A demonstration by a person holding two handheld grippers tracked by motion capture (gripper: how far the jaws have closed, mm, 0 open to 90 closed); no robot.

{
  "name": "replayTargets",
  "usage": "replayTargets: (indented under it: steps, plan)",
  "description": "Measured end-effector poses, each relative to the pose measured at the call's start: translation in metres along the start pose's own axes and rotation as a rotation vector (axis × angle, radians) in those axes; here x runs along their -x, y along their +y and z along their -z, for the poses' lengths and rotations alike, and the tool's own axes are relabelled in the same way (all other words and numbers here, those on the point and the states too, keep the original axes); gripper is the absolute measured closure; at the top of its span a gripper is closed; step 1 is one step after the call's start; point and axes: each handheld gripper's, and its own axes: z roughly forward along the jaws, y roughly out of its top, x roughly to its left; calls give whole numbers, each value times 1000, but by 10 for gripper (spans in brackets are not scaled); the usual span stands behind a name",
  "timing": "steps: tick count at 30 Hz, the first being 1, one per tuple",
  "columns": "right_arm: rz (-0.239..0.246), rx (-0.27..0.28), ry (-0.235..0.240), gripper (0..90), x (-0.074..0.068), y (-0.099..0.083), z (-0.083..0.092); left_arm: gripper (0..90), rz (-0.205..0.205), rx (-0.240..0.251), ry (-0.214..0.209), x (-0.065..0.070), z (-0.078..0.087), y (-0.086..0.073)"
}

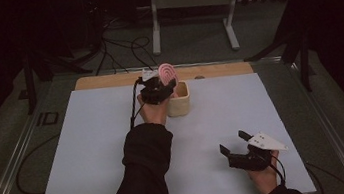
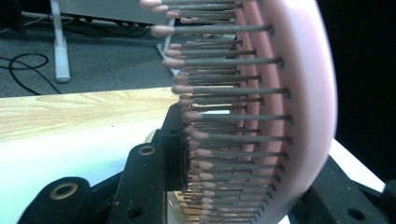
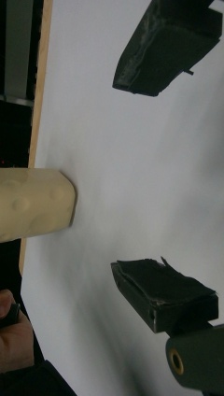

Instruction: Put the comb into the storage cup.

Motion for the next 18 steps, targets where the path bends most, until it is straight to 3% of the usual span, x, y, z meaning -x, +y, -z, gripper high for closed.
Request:
replayTargets:
  steps: [12,18]
  plan:
    - [-1,-2,0,108,0,0,0,574,-81,-50,37,0,-1,0]
    - [0,-2,-1,108,0,0,0,540,-93,-78,43,-1,-2,-2]
